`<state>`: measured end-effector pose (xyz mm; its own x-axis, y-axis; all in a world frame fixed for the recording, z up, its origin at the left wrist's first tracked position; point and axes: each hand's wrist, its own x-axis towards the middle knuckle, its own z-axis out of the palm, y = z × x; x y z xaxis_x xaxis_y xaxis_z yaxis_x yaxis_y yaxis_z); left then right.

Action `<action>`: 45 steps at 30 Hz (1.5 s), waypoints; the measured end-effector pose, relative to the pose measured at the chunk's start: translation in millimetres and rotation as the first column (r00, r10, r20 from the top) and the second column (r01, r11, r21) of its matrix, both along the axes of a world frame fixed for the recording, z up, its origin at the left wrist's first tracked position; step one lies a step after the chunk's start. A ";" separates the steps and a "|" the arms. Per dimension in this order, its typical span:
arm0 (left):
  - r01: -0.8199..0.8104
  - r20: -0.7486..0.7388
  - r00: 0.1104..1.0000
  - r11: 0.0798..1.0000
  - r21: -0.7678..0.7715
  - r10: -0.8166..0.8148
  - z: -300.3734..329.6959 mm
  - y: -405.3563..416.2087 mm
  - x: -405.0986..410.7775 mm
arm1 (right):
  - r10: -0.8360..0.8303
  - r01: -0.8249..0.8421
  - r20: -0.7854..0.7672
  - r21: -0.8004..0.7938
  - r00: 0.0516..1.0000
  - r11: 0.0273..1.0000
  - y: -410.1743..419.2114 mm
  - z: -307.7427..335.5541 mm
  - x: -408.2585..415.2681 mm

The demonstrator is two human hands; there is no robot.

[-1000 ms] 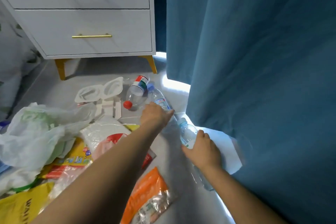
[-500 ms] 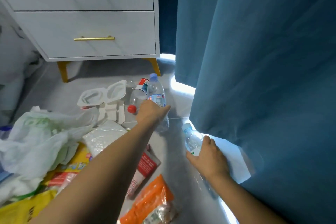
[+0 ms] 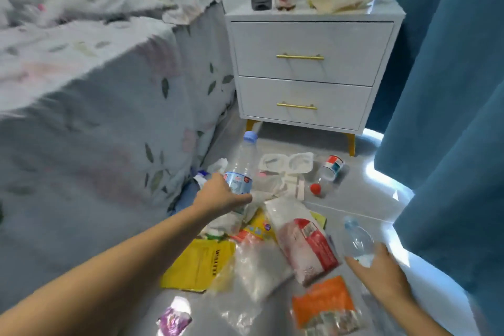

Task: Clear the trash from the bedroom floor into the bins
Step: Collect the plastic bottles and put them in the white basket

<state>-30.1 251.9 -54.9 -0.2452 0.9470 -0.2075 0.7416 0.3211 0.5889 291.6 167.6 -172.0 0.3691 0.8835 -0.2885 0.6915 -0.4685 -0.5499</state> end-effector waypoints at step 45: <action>-0.911 0.491 -0.342 -0.411 0.037 0.801 59.3 -832.7 -219.0 | 0.722 -0.885 -0.528 0.377 -0.447 -0.273 -555.9 210.3 -602.4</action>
